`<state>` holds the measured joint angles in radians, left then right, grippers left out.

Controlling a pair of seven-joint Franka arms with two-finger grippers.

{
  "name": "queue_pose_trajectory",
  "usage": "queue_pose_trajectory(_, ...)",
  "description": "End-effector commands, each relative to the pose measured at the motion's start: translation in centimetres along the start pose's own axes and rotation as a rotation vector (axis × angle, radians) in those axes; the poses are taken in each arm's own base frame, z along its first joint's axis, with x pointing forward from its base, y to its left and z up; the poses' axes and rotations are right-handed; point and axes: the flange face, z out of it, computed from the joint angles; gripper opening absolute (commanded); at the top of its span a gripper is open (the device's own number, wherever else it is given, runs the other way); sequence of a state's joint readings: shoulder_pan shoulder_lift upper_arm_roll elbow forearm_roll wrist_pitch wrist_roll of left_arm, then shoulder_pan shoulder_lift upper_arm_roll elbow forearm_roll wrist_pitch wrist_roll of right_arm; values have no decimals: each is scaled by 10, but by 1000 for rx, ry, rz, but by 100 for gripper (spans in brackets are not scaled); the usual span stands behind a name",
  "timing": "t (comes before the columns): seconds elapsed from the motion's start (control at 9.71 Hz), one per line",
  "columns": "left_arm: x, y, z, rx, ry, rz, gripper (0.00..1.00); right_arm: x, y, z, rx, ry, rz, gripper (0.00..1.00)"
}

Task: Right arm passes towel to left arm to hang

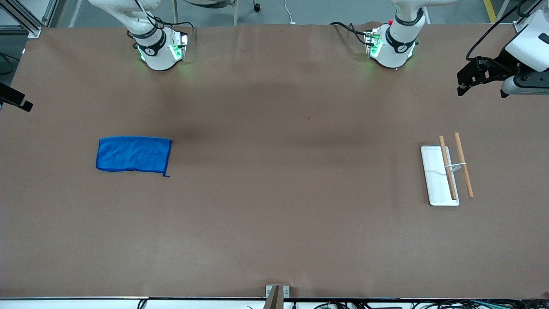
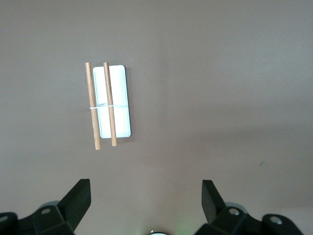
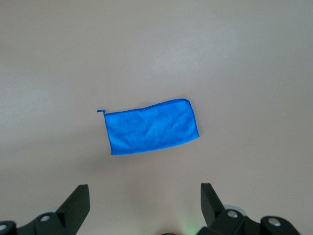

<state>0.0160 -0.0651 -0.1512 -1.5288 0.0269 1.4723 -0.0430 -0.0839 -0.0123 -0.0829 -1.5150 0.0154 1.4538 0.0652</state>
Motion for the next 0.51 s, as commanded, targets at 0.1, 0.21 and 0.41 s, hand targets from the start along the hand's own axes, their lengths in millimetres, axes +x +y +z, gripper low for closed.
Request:
queue_pose_trajectory(0.1, 4, 0, 13, -13, -29, 12, 100, -8, -4, -12, -22, -4, -25, 100)
queue_pose_trajectory(0.21, 4, 0, 13, -11, -29, 12, 100, -7, -5, -11, -22, -5, -25, 100)
queue_pose_trajectory(0.41, 5, 0, 13, -14, -29, 12, 100, -7, -5, -5, -23, -22, -36, 100)
